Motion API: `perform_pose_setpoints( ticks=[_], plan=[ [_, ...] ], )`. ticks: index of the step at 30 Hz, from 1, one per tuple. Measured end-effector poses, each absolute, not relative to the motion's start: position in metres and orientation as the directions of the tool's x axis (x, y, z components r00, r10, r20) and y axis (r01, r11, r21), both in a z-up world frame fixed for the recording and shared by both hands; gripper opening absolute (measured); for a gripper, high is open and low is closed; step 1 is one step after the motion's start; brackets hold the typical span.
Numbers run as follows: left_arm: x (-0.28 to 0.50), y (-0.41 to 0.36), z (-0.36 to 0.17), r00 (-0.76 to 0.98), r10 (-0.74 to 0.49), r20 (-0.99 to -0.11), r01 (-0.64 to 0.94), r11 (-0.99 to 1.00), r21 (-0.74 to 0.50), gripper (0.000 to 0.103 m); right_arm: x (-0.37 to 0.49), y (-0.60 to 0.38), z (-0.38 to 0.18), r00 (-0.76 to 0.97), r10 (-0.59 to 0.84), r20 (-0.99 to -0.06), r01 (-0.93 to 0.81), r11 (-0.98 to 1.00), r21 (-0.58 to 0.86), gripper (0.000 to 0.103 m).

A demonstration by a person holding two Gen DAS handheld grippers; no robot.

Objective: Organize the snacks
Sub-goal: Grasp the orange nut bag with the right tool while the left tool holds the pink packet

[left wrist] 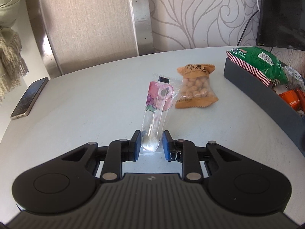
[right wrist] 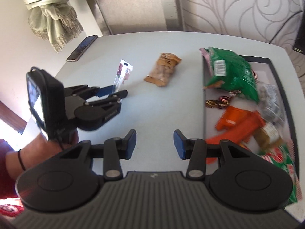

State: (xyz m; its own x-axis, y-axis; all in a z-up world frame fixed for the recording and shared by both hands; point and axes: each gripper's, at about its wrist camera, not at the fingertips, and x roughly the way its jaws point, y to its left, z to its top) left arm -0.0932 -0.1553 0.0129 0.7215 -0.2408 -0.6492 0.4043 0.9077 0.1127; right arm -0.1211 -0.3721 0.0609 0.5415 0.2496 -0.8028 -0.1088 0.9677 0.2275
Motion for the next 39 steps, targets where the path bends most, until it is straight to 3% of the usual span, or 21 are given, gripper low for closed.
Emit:
perform_pose_setpoints(
  ticks=[9, 13, 29, 39],
  plan=[
    [-0.106, -0.142, 0.014, 0.726, -0.214, -0.654, 0.362, 0.927, 0.098, 0.029, -0.087, -0.361, 0.033, 0.497, 0.237, -0.835, -0.095, 0.971, 0.220, 0.046],
    [-0.106, -0.141, 0.014, 0.725, -0.211, -0.655, 0.352, 0.932, 0.089, 0.030, -0.078, -0.357, 0.022, 0.484, 0.202, -0.851, -0.087, 0.979, 0.183, 0.068],
    [-0.114, -0.117, 0.012, 0.734, -0.188, -0.653, 0.268, 0.963, 0.023, 0.030, -0.029, -0.347, -0.007, 0.483, 0.067, -0.873, -0.035, 0.998, 0.057, 0.073],
    [-0.124, -0.113, 0.010, 0.741, -0.159, -0.652, 0.245, 0.969, 0.043, 0.030, 0.006, -0.352, 0.001, 0.537, -0.032, -0.843, 0.172, 0.982, 0.073, 0.073]
  ],
)
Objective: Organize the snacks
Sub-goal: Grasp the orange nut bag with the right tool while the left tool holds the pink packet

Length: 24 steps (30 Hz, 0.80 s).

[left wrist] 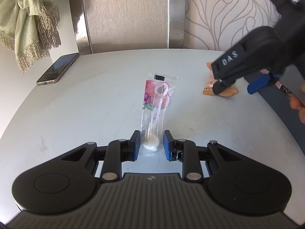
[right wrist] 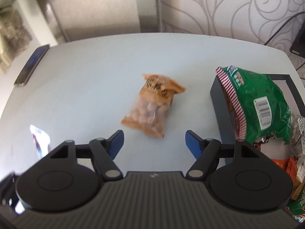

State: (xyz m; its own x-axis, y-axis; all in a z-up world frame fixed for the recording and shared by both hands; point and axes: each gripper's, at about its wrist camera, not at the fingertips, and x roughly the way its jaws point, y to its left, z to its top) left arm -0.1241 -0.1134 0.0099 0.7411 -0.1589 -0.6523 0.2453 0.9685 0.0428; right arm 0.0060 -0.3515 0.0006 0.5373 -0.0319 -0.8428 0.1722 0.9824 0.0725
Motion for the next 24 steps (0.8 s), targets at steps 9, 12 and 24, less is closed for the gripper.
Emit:
perform_pose_setpoints(
  ticks=[9, 12, 24],
  plan=[
    [-0.128, -0.116, 0.010, 0.744, -0.144, -0.653, 0.245, 0.967, 0.066, 0.031, 0.032, -0.348, -0.011, 0.546, -0.023, -0.837, 0.121, 0.991, 0.052, 0.073],
    [-0.129, -0.115, 0.009, 0.746, -0.142, -0.651, 0.242, 0.968, 0.067, 0.036, 0.030, -0.345, -0.010, 0.564, 0.022, -0.826, 0.045, 0.997, 0.057, 0.064],
    [-0.128, -0.112, 0.007, 0.751, -0.133, -0.647, 0.257, 0.961, 0.101, 0.060, -0.009, -0.335, -0.002, 0.534, 0.143, -0.833, -0.153, 0.986, 0.071, 0.039]
  ],
)
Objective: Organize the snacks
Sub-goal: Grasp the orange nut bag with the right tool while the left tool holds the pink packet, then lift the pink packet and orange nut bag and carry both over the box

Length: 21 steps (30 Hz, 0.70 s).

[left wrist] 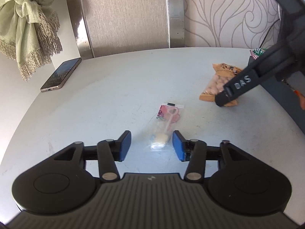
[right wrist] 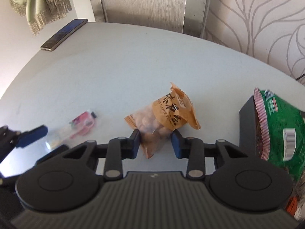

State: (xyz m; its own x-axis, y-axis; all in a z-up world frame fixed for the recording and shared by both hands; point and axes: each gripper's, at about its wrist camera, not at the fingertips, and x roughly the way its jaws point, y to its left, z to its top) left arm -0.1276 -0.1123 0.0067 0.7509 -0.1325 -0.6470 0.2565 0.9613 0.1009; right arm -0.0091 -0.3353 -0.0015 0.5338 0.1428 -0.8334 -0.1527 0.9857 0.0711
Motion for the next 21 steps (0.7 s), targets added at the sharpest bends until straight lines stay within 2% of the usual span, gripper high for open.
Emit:
perform_pose_setpoints(
  ticks=[1, 3, 4, 5, 7, 10, 12, 13, 17, 21],
  plan=[
    [-0.125, -0.110, 0.007, 0.747, -0.138, -0.650, 0.259, 0.961, 0.094, 0.061, -0.011, -0.339, -0.002, 0.533, 0.147, -0.833, -0.129, 0.987, 0.093, 0.041],
    [-0.124, -0.108, 0.007, 0.741, -0.151, -0.654, 0.267, 0.960, 0.081, 0.061, -0.013, -0.345, -0.003, 0.530, 0.160, -0.833, -0.070, 0.987, 0.145, 0.053],
    [-0.124, -0.107, 0.006, 0.739, -0.157, -0.655, 0.273, 0.959, 0.078, 0.060, -0.014, -0.348, -0.003, 0.530, 0.163, -0.832, -0.033, 0.985, 0.172, 0.070],
    [-0.124, -0.107, 0.006, 0.737, -0.161, -0.656, 0.277, 0.958, 0.076, 0.060, -0.014, -0.351, -0.003, 0.534, 0.158, -0.831, 0.005, 0.982, 0.190, 0.077],
    [-0.123, -0.106, 0.007, 0.727, -0.180, -0.663, 0.291, 0.955, 0.059, 0.055, -0.012, -0.354, -0.005, 0.540, 0.158, -0.827, 0.063, 0.972, 0.227, 0.077],
    [-0.124, -0.107, 0.007, 0.713, -0.214, -0.668, 0.323, 0.946, 0.042, 0.042, -0.007, -0.361, -0.006, 0.552, 0.158, -0.819, 0.132, 0.953, 0.272, 0.077],
    [-0.125, -0.109, 0.006, 0.707, -0.230, -0.668, 0.344, 0.938, 0.041, 0.030, -0.004, -0.358, -0.007, 0.563, 0.150, -0.813, 0.104, 0.963, 0.250, 0.064],
    [-0.126, -0.111, 0.006, 0.706, -0.234, -0.668, 0.352, 0.935, 0.043, 0.029, -0.003, -0.355, -0.007, 0.567, 0.158, -0.809, 0.068, 0.969, 0.237, 0.048],
    [-0.128, -0.109, 0.006, 0.699, -0.248, -0.671, 0.356, 0.934, 0.025, 0.027, -0.010, -0.342, -0.006, 0.584, 0.150, -0.798, -0.061, 0.988, 0.141, 0.045],
    [-0.129, -0.111, 0.007, 0.698, -0.249, -0.671, 0.371, 0.928, 0.042, 0.026, -0.024, -0.338, 0.000, 0.588, 0.166, -0.792, -0.127, 0.986, 0.112, 0.044]
  ],
)
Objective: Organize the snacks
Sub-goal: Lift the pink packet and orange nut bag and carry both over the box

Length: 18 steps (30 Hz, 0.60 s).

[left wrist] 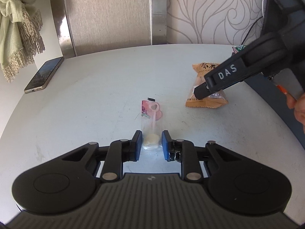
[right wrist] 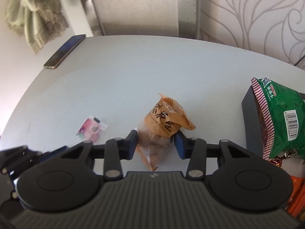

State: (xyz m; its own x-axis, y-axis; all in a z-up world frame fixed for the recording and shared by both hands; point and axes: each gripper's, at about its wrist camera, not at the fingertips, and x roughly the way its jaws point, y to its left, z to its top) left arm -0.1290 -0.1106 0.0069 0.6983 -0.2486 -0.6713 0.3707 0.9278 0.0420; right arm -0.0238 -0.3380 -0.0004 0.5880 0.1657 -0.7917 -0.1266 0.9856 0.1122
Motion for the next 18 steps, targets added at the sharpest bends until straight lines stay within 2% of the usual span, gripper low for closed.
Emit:
perform_pose_setpoints(
  ticks=[5, 18],
  plan=[
    [-0.130, -0.111, 0.008, 0.701, -0.255, -0.666, 0.390, 0.919, 0.059, 0.026, -0.051, -0.340, 0.016, 0.601, 0.189, -0.777, -0.160, 0.980, 0.115, 0.044],
    [-0.131, -0.107, 0.008, 0.692, -0.280, -0.665, 0.424, 0.904, 0.061, 0.026, -0.115, -0.347, 0.031, 0.619, 0.205, -0.758, -0.104, 0.978, 0.180, 0.044]
  ],
)
